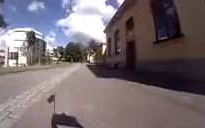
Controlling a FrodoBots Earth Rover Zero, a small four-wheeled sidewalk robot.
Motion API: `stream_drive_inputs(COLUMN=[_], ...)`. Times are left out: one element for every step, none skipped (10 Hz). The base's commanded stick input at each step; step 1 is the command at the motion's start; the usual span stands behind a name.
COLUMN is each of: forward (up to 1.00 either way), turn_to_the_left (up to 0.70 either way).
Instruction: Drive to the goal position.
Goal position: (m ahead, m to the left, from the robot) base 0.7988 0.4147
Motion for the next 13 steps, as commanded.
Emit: stream_drive_inputs(forward=[0.85, 0.85, 0.85, 0.85, 0.85, 0.85, 0.85, 0.85, 0.85, 0.85, 0.85, 0.85, 0.85], turn_to_the_left=[0.0, 0.0, 0.0, 0.0, 0.0, 0.0, 0.0, 0.0, 0.0, 0.0, 0.0, 0.0, 0.0])
